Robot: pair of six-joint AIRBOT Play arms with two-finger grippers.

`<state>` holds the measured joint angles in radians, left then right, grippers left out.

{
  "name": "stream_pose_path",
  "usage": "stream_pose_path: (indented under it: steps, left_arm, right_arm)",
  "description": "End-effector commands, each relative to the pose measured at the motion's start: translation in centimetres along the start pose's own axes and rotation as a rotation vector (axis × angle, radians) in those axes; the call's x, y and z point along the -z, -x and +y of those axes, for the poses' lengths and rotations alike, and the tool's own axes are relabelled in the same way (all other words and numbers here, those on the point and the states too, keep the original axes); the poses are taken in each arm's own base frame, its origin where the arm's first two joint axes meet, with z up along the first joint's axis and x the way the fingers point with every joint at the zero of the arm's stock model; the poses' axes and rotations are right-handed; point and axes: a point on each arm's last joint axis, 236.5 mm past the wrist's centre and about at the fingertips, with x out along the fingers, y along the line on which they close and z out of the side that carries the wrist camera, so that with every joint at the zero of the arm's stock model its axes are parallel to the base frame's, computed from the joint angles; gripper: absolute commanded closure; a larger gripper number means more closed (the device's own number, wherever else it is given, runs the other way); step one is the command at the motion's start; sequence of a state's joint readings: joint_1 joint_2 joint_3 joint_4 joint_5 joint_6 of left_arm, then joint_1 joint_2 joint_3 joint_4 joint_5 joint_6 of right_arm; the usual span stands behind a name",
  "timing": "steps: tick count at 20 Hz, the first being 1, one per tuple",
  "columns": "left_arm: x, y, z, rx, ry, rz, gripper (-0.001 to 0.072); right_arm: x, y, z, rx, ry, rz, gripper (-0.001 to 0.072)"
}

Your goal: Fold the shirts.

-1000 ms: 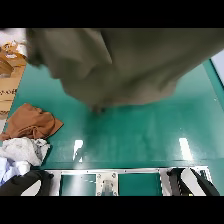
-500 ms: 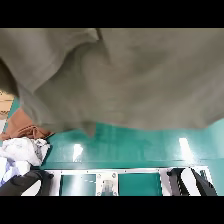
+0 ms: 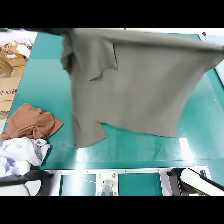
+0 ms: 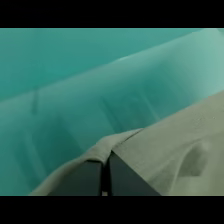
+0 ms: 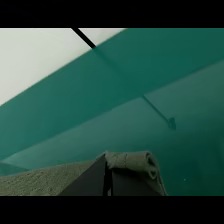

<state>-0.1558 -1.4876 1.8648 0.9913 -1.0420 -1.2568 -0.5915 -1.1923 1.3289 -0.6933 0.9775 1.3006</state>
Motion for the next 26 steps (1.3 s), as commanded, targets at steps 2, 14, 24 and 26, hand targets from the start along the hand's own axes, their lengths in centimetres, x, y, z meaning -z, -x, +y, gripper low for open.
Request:
stream_pose_path:
  steps: [2, 14, 24, 26]
  left_arm:
    - [8.1, -13.5, 5.1, 0.057, 0.177, 0.117, 0.0679]
    - [12.6, -12.7, 10.2, 0.111, 0.327, 0.304, 0.0061]
    - [15.0, -5.6, 15.3, 0.112, 0.440, 0.436, 0.0680]
    - [15.1, -5.5, 15.2, 0.115, 0.435, 0.439, 0.0680]
  right_arm:
    - [6.6, -10.5, -9.7, 0.083, -0.139, 0.183, 0.0699]
    - [8.8, -7.8, -18.4, 0.069, -0.347, 0.364, 0.0700]
    - [26.8, 2.8, -22.4, 0.330, -0.522, 0.643, 0.0326]
    - [29.6, 1.9, -21.4, 0.304, -0.497, 0.684, 0.0282]
